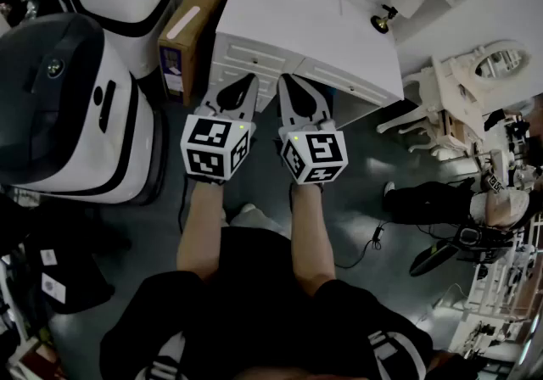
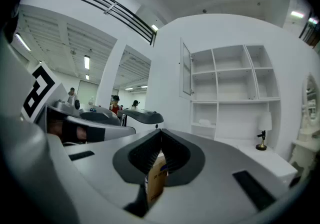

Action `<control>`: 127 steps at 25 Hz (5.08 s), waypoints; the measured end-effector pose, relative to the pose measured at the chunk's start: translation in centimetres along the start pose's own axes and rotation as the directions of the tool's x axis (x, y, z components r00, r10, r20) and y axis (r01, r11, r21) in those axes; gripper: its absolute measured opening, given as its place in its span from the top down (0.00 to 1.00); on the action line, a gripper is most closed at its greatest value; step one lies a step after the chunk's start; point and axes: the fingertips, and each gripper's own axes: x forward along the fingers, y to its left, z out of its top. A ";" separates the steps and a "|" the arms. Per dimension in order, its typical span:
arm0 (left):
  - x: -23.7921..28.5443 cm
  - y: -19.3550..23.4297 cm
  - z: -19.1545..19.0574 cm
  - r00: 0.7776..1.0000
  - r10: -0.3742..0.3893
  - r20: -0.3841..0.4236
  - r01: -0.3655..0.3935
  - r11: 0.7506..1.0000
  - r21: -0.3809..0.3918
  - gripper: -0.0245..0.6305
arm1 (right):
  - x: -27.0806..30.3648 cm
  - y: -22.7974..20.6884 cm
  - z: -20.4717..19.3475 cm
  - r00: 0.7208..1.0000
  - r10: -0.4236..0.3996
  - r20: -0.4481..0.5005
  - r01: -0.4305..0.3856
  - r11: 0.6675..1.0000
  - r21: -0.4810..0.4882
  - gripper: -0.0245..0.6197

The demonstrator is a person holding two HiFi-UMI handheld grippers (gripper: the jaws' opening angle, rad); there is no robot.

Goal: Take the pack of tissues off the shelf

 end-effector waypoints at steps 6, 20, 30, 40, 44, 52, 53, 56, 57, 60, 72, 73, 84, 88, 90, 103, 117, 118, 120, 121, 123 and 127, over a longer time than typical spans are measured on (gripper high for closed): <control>-0.1 0.1 -0.6 0.999 -0.027 -0.043 0.027 0.999 -0.020 0.95 | -0.2 0.5 -0.2 1.000 -0.008 -0.001 0.008 1.000 0.013 0.93; 3.4 2.5 -2.1 0.996 -0.001 -0.088 -0.002 0.999 -0.035 0.95 | 1.7 -6.0 -3.0 0.991 -0.137 0.004 0.135 0.976 0.171 0.93; 11.3 7.5 -1.4 0.985 0.159 -0.067 -0.155 0.985 0.070 0.95 | 8.2 -13.0 -6.2 0.993 -0.119 -0.012 0.119 0.959 0.258 0.93; 19.6 9.3 -0.6 0.982 0.178 -0.059 -0.171 0.979 0.111 0.95 | 13.5 -20.5 -7.3 0.987 -0.158 -0.013 0.154 0.937 0.312 0.93; 22.4 10.1 1.2 0.978 0.205 -0.029 -0.200 0.973 0.115 0.95 | 15.3 -23.3 -6.2 0.985 -0.170 0.022 0.154 0.935 0.319 0.93; 27.9 10.0 4.9 0.970 0.238 0.052 -0.243 0.958 0.152 0.95 | 17.2 -29.9 -4.4 0.974 -0.207 0.093 0.158 0.914 0.374 0.93; 28.7 9.7 5.2 0.972 0.230 0.052 -0.235 0.959 0.158 0.95 | 17.5 -30.4 -3.9 0.974 -0.201 0.104 0.149 0.916 0.372 0.93; 30.8 8.5 5.5 0.978 0.201 0.055 -0.208 0.963 0.173 0.95 | 18.4 -31.6 -2.9 0.974 -0.182 0.132 0.124 0.925 0.359 0.93; 31.2 8.1 5.5 0.979 0.195 0.055 -0.202 0.963 0.177 0.95 | 18.6 -32.0 -2.8 0.974 -0.177 0.138 0.118 0.926 0.358 0.93; 32.3 7.7 5.4 0.981 0.189 0.049 -0.195 0.964 0.183 0.95 | 19.1 -32.8 -2.9 0.975 -0.169 0.142 0.106 0.923 0.371 0.93; 32.8 9.0 5.9 0.974 0.217 0.063 -0.225 0.961 0.162 0.95 | 21.9 -30.8 -2.8 0.990 -0.056 0.129 0.006 0.935 0.355 0.93; 32.7 9.4 5.7 0.973 0.224 0.058 -0.231 0.960 0.159 0.95 | 22.2 -30.5 -3.1 0.991 -0.049 0.123 0.003 0.935 0.355 0.93; 37.0 12.8 5.8 0.966 0.251 0.064 -0.258 0.955 0.146 0.95 | 24.1 -33.7 -3.8 0.993 -0.083 0.082 0.051 0.941 0.335 0.93; 39.2 14.5 5.6 0.961 0.271 0.057 -0.276 0.949 0.152 0.95 | 25.3 -37.2 -4.4 0.990 -0.130 0.062 0.100 0.932 0.348 0.93; 40.3 15.1 5.2 0.964 0.262 0.041 -0.265 0.953 0.150 0.95 | 26.5 -37.9 -4.9 0.990 -0.134 0.051 0.107 0.929 0.355 0.93; 48.4 19.8 5.2 0.977 0.212 -0.013 -0.206 0.963 0.175 0.95 | 37.5 -38.5 -6.0 0.999 -0.032 0.015 0.025 0.938 0.345 0.93; 57.0 23.1 7.5 0.992 0.126 0.004 -0.125 0.977 0.171 0.95 | 44.7 -43.5 -5.4 0.997 -0.082 0.007 0.076 0.940 0.331 0.93; 57.5 23.4 7.7 0.993 0.118 0.003 -0.117 0.978 0.171 0.95 | 45.2 -43.7 -5.2 0.996 -0.084 0.010 0.076 0.942 0.326 0.93; 58.5 23.8 8.0 0.995 0.104 -0.005 -0.102 0.979 0.179 0.95 | 45.9 -43.9 -4.7 0.996 -0.085 0.012 0.077 0.945 0.317 0.93; 58.9 23.9 8.1 0.995 0.096 -0.011 -0.092 0.979 0.182 0.95 | 46.2 -44.0 -4.5 0.996 -0.087 0.011 0.080 0.946 0.314 0.93; 59.8 24.3 8.6 0.996 0.082 -0.017 -0.078 0.979 0.187 0.95 | 46.6 -44.4 -4.2 0.995 -0.103 0.009 0.095 0.945 0.312 0.93; 61.9 25.7 8.8 0.997 0.073 -0.032 -0.066 0.979 0.193 0.94 | 47.6 -45.5 -4.2 0.991 -0.133 -0.002 0.127 0.944 0.304 0.93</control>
